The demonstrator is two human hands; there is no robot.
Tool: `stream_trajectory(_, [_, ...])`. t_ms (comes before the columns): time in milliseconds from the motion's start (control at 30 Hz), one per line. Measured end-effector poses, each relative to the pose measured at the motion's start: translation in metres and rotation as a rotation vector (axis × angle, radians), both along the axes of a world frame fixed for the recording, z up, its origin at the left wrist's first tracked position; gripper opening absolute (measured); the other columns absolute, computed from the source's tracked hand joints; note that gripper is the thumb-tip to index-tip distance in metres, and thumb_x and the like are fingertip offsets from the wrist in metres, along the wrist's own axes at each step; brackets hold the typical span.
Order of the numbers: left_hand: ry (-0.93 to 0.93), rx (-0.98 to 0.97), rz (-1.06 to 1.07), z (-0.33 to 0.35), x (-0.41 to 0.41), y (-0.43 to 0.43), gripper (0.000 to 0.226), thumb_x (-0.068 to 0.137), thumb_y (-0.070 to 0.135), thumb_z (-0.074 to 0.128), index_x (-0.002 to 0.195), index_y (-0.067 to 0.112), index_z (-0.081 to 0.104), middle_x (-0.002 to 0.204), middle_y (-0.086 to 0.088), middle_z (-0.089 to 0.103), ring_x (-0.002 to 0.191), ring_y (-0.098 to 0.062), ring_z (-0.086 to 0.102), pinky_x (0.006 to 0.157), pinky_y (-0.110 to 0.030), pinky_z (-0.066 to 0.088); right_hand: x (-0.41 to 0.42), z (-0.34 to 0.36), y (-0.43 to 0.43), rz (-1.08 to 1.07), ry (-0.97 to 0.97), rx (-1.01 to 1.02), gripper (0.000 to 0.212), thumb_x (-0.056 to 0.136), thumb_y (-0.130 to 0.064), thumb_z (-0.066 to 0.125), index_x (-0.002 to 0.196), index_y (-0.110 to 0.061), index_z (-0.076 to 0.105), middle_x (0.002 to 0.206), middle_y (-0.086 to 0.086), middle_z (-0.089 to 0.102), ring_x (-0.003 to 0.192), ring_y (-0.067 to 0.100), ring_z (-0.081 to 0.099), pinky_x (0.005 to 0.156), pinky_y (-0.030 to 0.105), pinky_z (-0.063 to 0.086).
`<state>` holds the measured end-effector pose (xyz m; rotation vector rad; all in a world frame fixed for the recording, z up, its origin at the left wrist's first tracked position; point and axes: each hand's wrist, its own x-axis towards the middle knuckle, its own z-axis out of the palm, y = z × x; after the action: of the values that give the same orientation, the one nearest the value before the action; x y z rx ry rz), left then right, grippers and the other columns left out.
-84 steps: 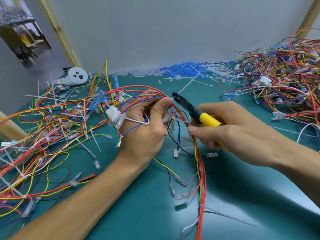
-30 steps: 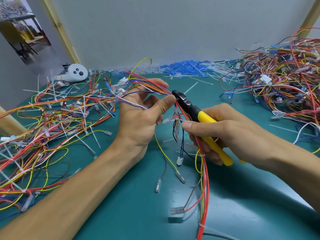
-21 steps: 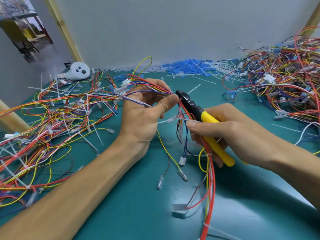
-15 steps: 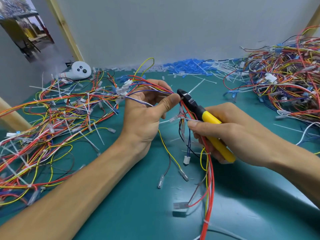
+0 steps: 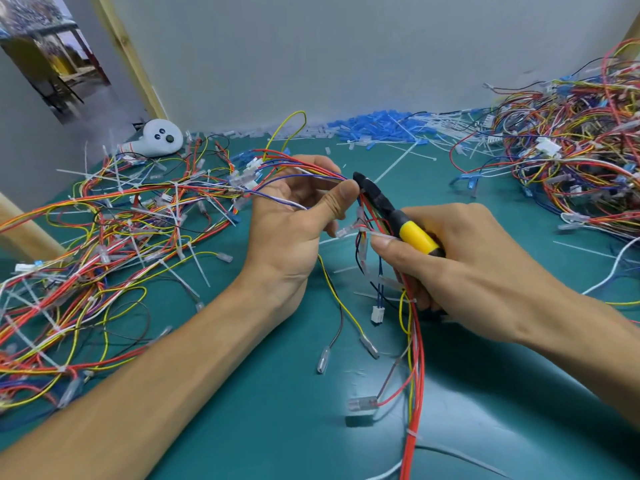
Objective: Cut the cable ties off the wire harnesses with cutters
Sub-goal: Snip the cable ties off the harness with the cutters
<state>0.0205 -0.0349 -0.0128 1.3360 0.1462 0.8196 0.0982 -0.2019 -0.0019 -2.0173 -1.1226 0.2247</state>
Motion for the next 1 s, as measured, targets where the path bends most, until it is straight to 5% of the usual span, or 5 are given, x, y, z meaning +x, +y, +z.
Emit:
stream_trajectory(367, [0.02, 0.005, -0.012, 0.001, 0.001, -0.002, 0.024, 0.076, 0.014, 0.076, 0.094, 0.016, 0.06, 0.076, 0.008, 0.065, 0.066, -0.012, 0.056, 0.058, -0.025, 0.046, 0.003, -0.003, 0.004, -0.023, 0.015, 0.02, 0.061, 0.09, -0.06, 0.059, 0.071, -0.004, 0.044, 0.06, 0.02, 0.045, 0.052, 0.022, 0.032, 0.051, 0.049, 0.039])
stream_trajectory(633, [0.029, 0.021, -0.07, 0.001, 0.0, -0.003, 0.023, 0.082, 0.017, 0.073, 0.096, 0.017, 0.055, 0.082, 0.002, 0.061, 0.069, -0.019, 0.055, 0.059, -0.032, 0.045, 0.017, -0.003, 0.001, 0.118, 0.388, 0.035, 0.05, 0.088, -0.05, 0.07, 0.067, -0.007, 0.055, 0.054, 0.01, 0.059, 0.041, 0.024, 0.053, 0.039, 0.031, 0.043])
stream_trajectory(833, [0.036, -0.001, -0.063, 0.002, -0.002, 0.0, 0.025, 0.08, 0.017, 0.073, 0.097, 0.017, 0.055, 0.082, -0.001, 0.061, 0.068, -0.021, 0.055, 0.063, -0.034, 0.046, 0.021, -0.002, 0.001, 0.163, 0.512, -0.014, 0.051, 0.083, -0.054, 0.074, 0.087, -0.004, 0.063, 0.056, 0.013, 0.063, 0.043, 0.03, 0.06, 0.041, 0.042, 0.049])
stream_trajectory(1000, [0.033, 0.01, -0.042, 0.001, -0.002, 0.002, 0.023, 0.085, 0.012, 0.075, 0.096, 0.019, 0.056, 0.083, 0.002, 0.062, 0.071, -0.022, 0.053, 0.064, -0.035, 0.046, 0.023, 0.002, 0.001, 0.185, 0.535, -0.055, 0.06, 0.078, -0.061, 0.073, 0.099, -0.005, 0.068, 0.062, 0.021, 0.064, 0.048, 0.037, 0.062, 0.044, 0.065, 0.05])
